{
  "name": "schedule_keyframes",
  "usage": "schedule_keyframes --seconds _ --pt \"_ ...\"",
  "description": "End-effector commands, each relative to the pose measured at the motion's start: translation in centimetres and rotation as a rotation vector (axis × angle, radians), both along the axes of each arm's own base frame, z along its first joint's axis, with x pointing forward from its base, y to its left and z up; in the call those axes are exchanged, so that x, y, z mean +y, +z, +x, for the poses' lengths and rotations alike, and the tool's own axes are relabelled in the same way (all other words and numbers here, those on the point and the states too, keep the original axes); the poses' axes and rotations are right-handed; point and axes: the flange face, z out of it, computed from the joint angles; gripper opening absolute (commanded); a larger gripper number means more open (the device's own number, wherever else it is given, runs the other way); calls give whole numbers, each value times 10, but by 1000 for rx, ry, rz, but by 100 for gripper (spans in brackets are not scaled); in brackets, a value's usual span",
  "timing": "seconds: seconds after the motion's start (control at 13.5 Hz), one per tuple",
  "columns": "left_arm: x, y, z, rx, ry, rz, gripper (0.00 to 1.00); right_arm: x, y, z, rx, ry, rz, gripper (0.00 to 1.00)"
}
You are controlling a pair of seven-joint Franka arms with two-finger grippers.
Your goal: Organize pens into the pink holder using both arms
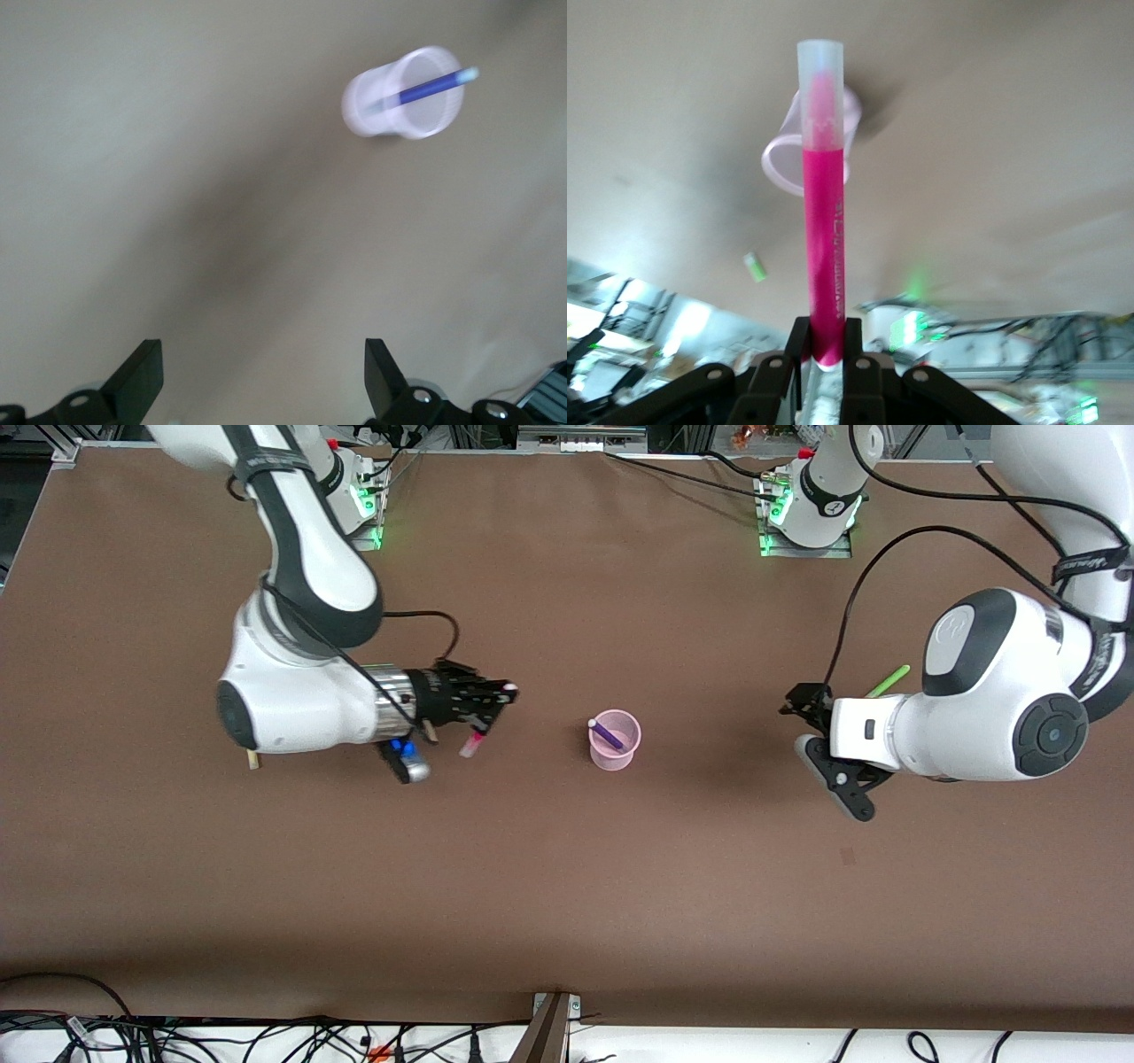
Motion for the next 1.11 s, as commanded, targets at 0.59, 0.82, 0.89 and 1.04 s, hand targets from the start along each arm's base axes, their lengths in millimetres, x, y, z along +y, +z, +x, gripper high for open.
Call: schedule_keyframes --seconds 0.59,0.82,0.89,1.04 --pt "83 91 9 -139 249 255 100 125 -100 -36 199 -471 247 0" --pt "119 111 17 -186 310 228 100 133 -112 -43 226 -481 268 0" --pt "123 117 17 -197 315 225 100 136 -117 -47 230 -480 277 0" --pt "129 127 15 -226 343 237 100 142 -127 -53 232 -479 301 0"
